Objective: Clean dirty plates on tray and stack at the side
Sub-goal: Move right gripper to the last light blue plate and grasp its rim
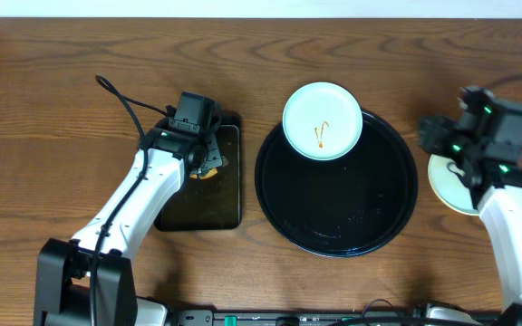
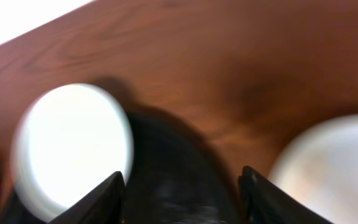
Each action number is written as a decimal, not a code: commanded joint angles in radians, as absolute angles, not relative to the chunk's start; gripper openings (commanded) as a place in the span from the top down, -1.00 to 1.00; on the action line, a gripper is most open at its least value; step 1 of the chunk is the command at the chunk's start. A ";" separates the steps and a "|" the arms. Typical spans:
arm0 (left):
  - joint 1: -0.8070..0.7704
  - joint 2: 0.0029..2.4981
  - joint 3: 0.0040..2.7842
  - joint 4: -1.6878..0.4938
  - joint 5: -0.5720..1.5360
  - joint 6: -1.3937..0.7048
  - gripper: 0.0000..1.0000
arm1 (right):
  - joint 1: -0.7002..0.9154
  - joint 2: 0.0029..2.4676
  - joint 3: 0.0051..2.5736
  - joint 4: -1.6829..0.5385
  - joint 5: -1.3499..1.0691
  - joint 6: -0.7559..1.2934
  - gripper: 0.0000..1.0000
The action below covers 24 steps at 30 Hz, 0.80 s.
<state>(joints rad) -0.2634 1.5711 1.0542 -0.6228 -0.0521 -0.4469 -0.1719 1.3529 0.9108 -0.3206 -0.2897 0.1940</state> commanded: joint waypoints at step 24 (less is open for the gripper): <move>-0.258 1.581 1.050 -0.627 -0.061 -0.442 0.85 | 0.091 1.921 1.015 0.095 -0.258 0.180 0.06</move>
